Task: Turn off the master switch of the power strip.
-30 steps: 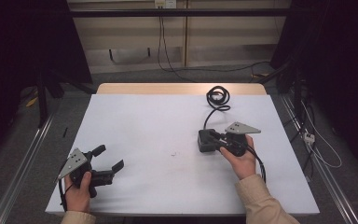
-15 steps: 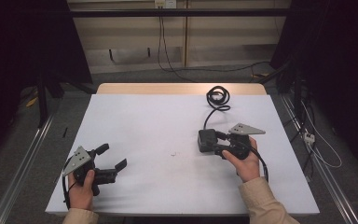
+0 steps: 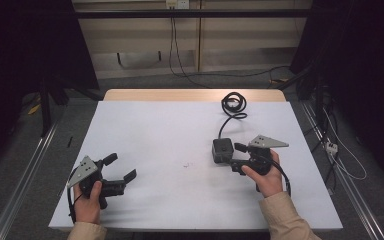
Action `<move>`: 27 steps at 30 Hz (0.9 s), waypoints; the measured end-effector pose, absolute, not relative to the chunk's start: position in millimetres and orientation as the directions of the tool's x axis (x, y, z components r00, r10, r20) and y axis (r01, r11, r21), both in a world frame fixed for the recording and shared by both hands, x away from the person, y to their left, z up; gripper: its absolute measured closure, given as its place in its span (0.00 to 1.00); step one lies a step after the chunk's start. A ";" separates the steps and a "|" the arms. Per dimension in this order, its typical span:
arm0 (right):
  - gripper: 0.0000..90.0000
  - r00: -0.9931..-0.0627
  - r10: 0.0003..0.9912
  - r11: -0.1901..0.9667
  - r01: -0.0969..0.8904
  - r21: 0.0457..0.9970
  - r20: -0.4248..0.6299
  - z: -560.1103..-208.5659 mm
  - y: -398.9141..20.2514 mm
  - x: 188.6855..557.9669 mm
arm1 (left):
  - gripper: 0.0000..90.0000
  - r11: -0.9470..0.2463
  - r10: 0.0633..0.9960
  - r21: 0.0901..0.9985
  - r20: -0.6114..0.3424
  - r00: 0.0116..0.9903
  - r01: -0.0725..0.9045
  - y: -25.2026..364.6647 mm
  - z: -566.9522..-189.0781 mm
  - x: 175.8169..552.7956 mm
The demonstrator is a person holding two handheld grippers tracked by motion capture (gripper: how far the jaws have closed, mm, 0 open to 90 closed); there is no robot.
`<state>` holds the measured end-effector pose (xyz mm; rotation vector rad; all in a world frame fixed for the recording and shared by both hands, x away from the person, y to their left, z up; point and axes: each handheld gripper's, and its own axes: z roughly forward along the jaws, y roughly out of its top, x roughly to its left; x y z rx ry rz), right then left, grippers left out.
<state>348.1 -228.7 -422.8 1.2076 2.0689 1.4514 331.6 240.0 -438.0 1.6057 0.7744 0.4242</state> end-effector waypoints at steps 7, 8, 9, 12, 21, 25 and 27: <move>0.23 -0.592 0.786 0.122 0.433 0.893 0.179 -423.0 -229.2 340.4 | 0.04 -0.029 0.690 0.970 -0.156 0.707 0.242 239.5 -437.6 332.2; 0.23 -0.594 0.785 0.125 0.431 0.894 0.177 -423.2 -229.3 339.5 | 0.04 -0.030 0.689 0.970 -0.154 0.708 0.241 239.5 -437.6 332.6; 0.23 -0.596 0.783 0.126 0.431 0.894 0.177 -423.9 -229.2 337.7 | 0.04 -0.029 0.689 0.970 -0.155 0.708 0.241 239.2 -437.6 332.8; 0.22 -0.605 0.773 0.123 0.440 0.890 0.192 -426.4 -230.1 333.9 | 0.04 -0.027 0.687 0.971 -0.155 0.710 0.238 238.6 -437.2 333.3; 0.19 -0.615 0.764 0.135 0.447 0.884 0.194 -431.6 -234.3 322.9 | 0.04 -0.026 0.688 0.971 -0.155 0.709 0.237 239.2 -436.7 333.6; 0.18 -0.622 0.760 0.150 0.446 0.882 0.185 -432.9 -234.1 319.1 | 0.04 -0.026 0.689 0.971 -0.154 0.708 0.237 239.4 -436.6 333.4; 0.18 -0.623 0.760 0.149 0.441 0.885 0.183 -432.2 -234.1 317.4 | 0.04 -0.028 0.687 0.971 -0.153 0.710 0.236 239.0 -436.6 333.4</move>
